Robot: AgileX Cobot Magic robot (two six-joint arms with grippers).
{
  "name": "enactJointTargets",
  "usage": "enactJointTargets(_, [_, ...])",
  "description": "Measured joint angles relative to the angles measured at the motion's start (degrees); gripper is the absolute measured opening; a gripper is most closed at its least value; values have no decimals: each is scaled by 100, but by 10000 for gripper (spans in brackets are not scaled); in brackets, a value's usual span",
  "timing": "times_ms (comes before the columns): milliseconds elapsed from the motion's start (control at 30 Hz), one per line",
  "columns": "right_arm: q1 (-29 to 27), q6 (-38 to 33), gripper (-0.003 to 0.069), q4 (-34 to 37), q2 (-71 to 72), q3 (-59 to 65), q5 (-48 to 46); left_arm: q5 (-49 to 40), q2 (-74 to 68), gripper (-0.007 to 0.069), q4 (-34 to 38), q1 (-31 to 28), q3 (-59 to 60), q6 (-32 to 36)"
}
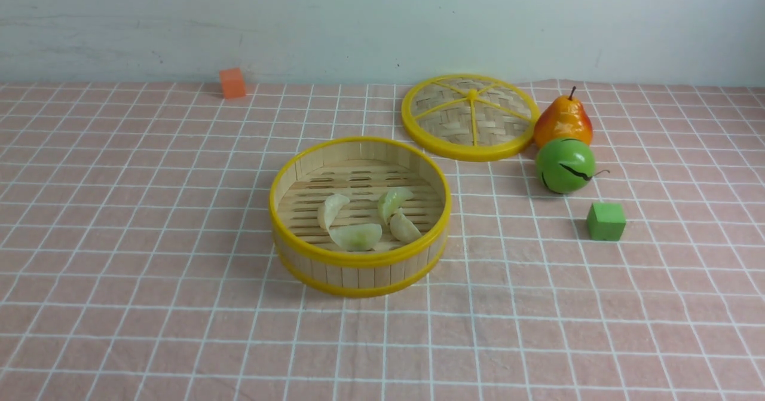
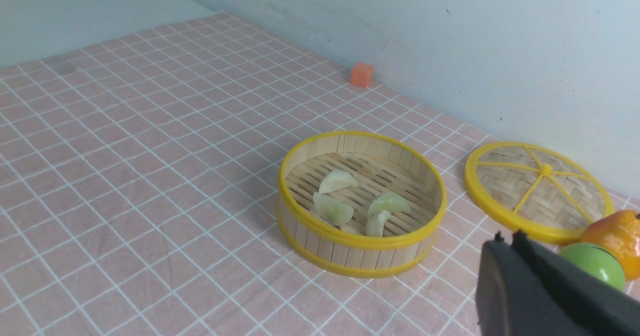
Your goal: Put the dumplings into the steamer on the table with the pink tablecloth.
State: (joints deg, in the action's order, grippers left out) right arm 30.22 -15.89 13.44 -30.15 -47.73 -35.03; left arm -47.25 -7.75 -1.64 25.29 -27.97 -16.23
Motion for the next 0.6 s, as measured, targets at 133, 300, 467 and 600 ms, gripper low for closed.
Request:
enactJointTargets(133, [0,0,-1,-40,116,69,-192,0,0,75,0,0,0,0])
enactJointTargets(300, [0,0,-1,-170,219,734,423,0,0,79,0,0,0,0])
enactJointTargets(467, [-438,82,-1,-226,767,2143,1959,0,0,88,0,0,0,0])
enactJointTargets(600, [-1288,482,-1,-398,1579,3331,2389,0,0,92,0,0,0,0])
